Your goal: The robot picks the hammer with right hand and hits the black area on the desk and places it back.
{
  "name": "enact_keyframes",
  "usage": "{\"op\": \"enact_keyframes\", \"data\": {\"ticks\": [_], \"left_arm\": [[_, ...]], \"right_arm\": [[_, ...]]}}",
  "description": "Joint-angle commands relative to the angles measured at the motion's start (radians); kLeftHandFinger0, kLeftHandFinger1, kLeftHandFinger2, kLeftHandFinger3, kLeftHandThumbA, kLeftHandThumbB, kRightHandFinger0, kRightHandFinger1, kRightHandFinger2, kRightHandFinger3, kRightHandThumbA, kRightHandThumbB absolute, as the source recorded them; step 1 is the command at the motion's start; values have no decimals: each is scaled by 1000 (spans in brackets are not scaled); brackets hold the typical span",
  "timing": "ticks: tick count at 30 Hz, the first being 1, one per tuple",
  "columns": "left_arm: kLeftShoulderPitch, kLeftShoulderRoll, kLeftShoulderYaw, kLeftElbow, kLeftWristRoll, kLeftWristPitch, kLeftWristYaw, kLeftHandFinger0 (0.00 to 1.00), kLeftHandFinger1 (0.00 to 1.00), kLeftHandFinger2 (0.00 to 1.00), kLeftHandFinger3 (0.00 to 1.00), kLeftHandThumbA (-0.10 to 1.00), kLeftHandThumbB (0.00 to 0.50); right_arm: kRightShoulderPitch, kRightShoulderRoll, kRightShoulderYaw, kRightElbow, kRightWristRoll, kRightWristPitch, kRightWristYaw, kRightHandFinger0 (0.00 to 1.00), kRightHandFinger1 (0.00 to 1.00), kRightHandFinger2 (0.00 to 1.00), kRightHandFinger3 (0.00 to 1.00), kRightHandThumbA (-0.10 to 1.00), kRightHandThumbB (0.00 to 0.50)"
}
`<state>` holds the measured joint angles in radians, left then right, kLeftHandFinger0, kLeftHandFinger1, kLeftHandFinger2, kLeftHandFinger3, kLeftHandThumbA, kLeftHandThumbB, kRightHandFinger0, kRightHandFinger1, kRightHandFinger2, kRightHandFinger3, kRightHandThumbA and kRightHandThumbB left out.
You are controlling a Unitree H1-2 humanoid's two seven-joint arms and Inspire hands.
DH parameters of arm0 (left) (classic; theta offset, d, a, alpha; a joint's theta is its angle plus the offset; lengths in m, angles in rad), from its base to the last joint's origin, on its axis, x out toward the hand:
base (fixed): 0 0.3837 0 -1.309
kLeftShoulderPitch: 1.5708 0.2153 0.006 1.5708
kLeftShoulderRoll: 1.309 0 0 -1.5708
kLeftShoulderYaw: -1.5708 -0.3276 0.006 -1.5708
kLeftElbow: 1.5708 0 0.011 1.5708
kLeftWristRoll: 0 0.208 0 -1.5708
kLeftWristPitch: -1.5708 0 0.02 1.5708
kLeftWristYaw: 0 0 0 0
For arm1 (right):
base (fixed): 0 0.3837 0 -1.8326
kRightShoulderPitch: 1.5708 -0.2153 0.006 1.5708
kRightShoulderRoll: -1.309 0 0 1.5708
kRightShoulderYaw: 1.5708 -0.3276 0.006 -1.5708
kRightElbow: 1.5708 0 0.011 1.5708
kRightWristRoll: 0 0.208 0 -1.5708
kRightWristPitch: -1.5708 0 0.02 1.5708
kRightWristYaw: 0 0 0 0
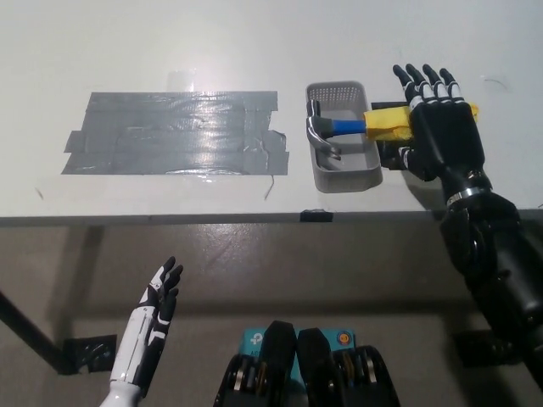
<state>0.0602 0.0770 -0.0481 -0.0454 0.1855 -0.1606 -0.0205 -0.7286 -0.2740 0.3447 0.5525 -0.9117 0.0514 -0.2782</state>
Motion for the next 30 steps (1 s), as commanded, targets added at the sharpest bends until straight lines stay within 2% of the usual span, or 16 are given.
{"op": "enact_keyframes", "data": {"ticks": [1, 6, 17, 25, 30], "left_arm": [[-17, 7, -6, -42, -3, -28, -1, 1000, 1000, 1000, 1000, 1000, 52], [-17, 8, -7, -41, -11, -31, -6, 1000, 1000, 1000, 1000, 1000, 47], [-22, 10, -10, -45, -20, -31, -13, 1000, 1000, 1000, 1000, 1000, 10], [-28, 15, -11, -51, -13, -7, -21, 1000, 1000, 1000, 1000, 1000, 49], [-29, 17, -11, -49, -19, -12, -24, 1000, 1000, 1000, 1000, 1000, 44]], "right_arm": [[-67, 0, 3, 16, -2, 4, -41, 1000, 1000, 1000, 1000, 762, 385], [-72, 2, 9, 35, 7, -1, -35, 1000, 1000, 1000, 1000, 737, 390], [-109, 4, 19, 60, 11, 4, -19, 1000, 1000, 1000, 1000, 784, 393], [-140, 8, 23, 91, 7, 5, -41, 1000, 1000, 1000, 1000, 777, 401], [-149, 12, 30, 122, 4, 8, -40, 1000, 1000, 1000, 1000, 793, 397]]}}
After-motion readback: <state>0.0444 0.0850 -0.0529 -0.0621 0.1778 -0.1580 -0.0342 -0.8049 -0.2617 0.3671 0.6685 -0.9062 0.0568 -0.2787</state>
